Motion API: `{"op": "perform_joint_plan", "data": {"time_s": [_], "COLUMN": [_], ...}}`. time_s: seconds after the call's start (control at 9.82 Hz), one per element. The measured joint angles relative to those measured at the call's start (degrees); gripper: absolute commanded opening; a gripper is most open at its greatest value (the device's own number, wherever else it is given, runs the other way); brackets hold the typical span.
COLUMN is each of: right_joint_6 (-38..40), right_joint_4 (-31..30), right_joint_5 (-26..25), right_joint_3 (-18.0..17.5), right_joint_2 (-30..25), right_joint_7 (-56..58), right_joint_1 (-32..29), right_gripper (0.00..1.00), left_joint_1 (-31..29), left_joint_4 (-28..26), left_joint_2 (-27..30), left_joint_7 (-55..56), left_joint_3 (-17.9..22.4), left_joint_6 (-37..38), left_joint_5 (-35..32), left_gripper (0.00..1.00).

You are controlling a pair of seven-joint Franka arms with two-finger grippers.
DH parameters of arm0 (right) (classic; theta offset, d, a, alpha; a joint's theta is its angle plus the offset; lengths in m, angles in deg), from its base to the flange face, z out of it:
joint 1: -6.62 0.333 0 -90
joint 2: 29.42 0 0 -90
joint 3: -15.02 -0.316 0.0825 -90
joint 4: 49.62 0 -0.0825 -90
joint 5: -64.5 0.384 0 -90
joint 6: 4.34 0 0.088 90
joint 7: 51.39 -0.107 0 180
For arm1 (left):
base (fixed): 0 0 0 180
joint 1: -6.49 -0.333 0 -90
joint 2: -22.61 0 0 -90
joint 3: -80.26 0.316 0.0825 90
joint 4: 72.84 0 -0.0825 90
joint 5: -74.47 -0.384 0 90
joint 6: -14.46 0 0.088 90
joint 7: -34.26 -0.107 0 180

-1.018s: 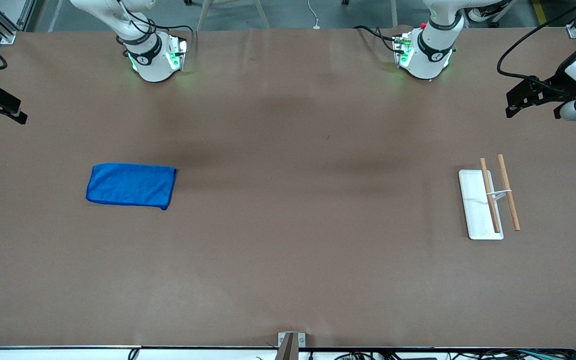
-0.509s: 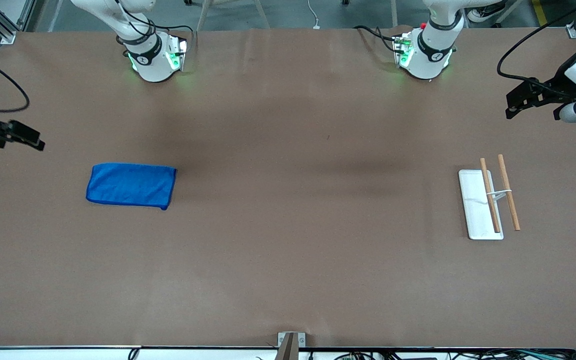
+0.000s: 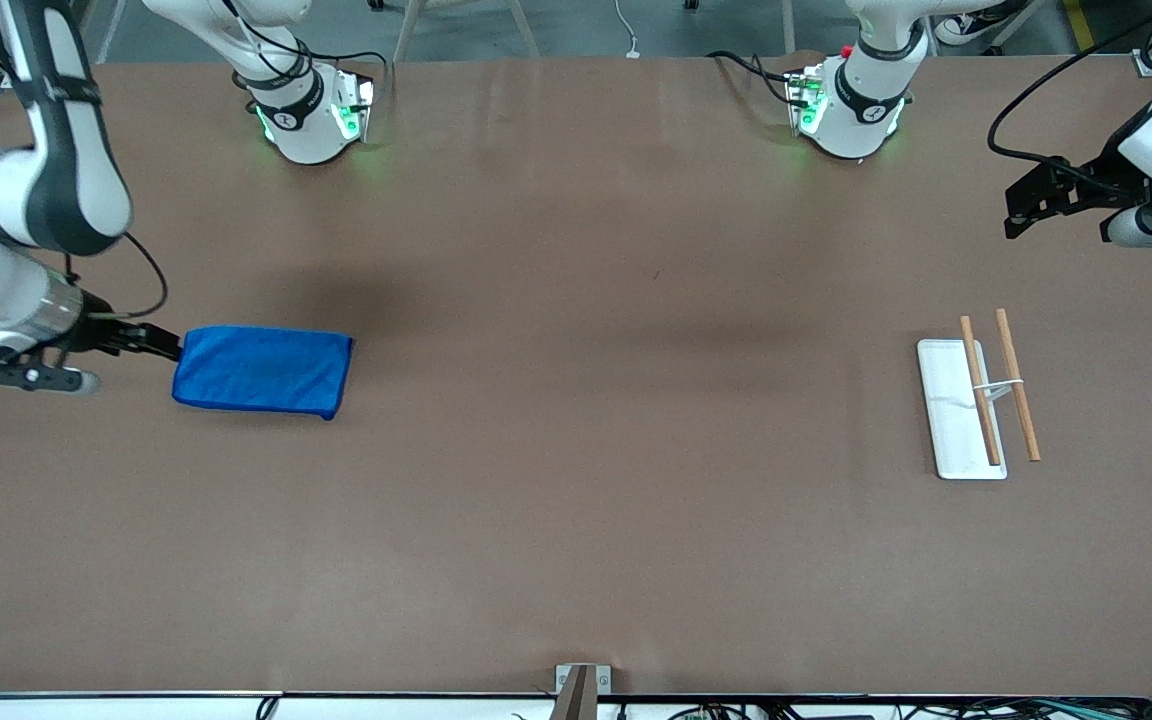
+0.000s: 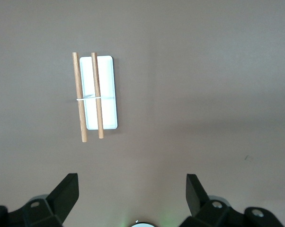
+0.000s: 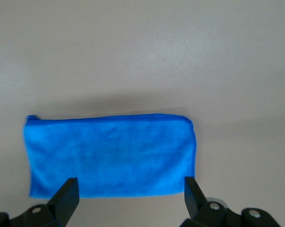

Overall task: Right arm passes towel to left arm to hang
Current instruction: 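Close the right gripper on the blue towel's edge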

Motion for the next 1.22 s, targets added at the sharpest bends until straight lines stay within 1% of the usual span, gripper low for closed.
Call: {"op": "perform_joint_plan", "data": {"time_s": [0.31,0.41,0.51,0.92,1.12,1.22], "right_joint_6": [-14.29,-16.47,-17.07,-16.15,-14.75,-14.53], "right_joint_4": [-4.52,-4.64,-4.62,-4.69,-4.70,-4.70], "right_joint_5": [0.00,0.00,0.00,0.11,0.99,1.52], "right_joint_3": [0.12,0.14,0.14,-0.59,-1.91,-2.39], "right_joint_2": [10.00,12.55,13.75,13.96,13.96,13.96], "right_joint_7": [1.51,2.92,3.72,4.02,3.94,3.94], "right_joint_1": [-1.03,-1.88,-2.41,-2.44,-2.30,-2.18], "right_gripper": [0.96,0.94,0.93,0.92,0.92,0.90], "left_joint_1": [0.01,0.02,0.02,0.03,0.03,0.03], "left_joint_4": [0.05,0.07,0.08,0.09,0.10,0.10], "left_joint_2": [-0.05,-0.06,-0.06,-0.06,-0.07,-0.07], "left_joint_7": [-0.08,-0.10,-0.11,-0.11,-0.11,-0.12], "left_joint_3": [0.00,0.00,-0.01,-0.01,-0.02,-0.02], "left_joint_6": [0.00,0.00,0.00,0.00,0.00,0.00], "left_joint_5": [0.00,0.00,0.00,0.00,0.00,0.00], "left_gripper": [1.00,1.00,1.00,1.00,1.00,1.00]}}
